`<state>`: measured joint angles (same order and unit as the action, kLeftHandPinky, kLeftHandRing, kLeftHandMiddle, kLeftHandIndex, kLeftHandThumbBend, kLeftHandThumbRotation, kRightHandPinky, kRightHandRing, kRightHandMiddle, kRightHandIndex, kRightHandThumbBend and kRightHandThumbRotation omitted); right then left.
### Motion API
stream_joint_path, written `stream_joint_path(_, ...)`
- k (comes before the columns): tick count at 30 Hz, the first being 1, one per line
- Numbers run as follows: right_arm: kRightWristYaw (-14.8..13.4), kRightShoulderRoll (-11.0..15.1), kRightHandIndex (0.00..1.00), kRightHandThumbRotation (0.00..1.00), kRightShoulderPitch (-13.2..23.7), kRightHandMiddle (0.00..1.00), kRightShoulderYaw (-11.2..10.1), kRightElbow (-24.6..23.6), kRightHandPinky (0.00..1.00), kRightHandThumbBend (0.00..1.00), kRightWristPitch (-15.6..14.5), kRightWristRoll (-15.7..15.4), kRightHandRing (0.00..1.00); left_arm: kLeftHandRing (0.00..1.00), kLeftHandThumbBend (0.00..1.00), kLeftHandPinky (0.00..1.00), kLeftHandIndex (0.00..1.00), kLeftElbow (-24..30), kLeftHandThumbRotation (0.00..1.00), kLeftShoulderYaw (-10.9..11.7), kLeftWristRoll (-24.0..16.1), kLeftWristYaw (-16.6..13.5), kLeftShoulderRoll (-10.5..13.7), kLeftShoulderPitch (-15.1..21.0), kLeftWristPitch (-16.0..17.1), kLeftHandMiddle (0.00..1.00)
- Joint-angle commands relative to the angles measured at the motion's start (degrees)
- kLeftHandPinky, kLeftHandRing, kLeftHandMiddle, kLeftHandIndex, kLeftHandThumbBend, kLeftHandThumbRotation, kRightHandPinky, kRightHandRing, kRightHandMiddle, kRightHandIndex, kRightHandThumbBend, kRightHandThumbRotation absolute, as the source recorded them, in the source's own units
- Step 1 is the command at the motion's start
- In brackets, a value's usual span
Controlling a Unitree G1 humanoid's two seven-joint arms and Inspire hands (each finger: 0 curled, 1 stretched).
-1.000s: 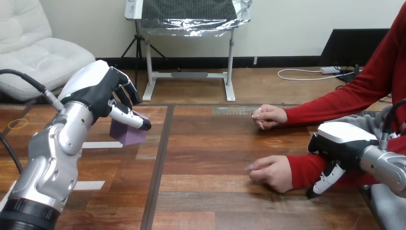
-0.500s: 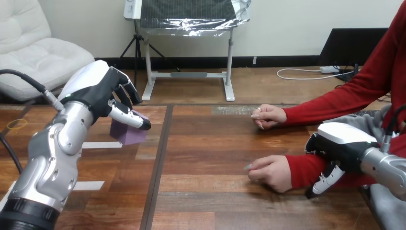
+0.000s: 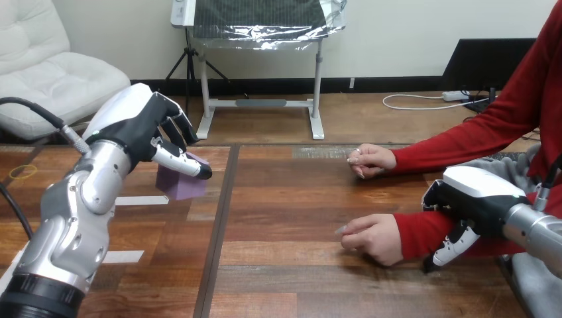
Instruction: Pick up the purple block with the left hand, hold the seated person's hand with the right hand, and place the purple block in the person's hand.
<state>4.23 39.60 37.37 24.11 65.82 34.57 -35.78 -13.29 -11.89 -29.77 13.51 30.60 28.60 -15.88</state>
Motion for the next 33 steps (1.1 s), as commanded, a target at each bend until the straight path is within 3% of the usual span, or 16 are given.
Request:
stream_joint_path(1, -0.5, 0.6, 0.3, 0.15, 1.6, 0.28, -2.6, -3.7, 0.19, 0.87, 2.7, 2.8, 0.22, 0.39, 0.81, 0.33, 0.42, 1.0, 0.0, 1.1, 0.1, -1.3, -0.8, 3.0, 0.1, 0.44)
stream_joint_path(18, 2.8, 0.1, 0.28, 0.21, 1.6, 0.27, -4.6, -6.0, 0.2, 0.88, 3.1, 6.1, 0.21, 0.39, 0.81, 0.33, 0.42, -1.5, 0.0, 0.3, 0.4, -2.8, -4.0, 4.9, 0.7, 0.44)
stream_joint_path(33, 4.3, -0.6, 0.29, 0.2, 1.0, 0.28, -5.5, -9.1, 0.21, 0.89, 3.8, 8.8, 0.23, 0.39, 0.83, 0.34, 0.42, -3.1, 0.0, 0.0, 0.9, -3.5, -7.4, 6.5, 2.1, 0.45)
